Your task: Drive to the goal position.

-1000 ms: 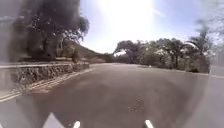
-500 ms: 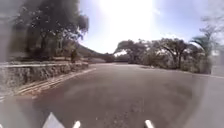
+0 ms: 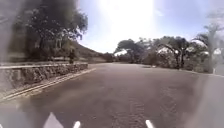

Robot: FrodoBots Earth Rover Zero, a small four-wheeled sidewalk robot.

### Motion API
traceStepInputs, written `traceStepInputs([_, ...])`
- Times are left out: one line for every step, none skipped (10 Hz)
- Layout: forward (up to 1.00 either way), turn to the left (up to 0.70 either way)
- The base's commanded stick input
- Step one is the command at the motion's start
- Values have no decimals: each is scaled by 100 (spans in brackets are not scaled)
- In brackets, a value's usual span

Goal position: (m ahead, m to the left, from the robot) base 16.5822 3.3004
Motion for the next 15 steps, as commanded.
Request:
traceStepInputs([85,0])
traceStepInputs([85,0])
traceStepInputs([85,0])
traceStepInputs([85,0])
traceStepInputs([85,0])
traceStepInputs([85,0])
traceStepInputs([85,0])
traceStepInputs([85,0])
traceStepInputs([85,0])
traceStepInputs([85,0])
traceStepInputs([85,0])
traceStepInputs([85,0])
traceStepInputs([85,0])
traceStepInputs([85,0])
traceStepInputs([85,0])
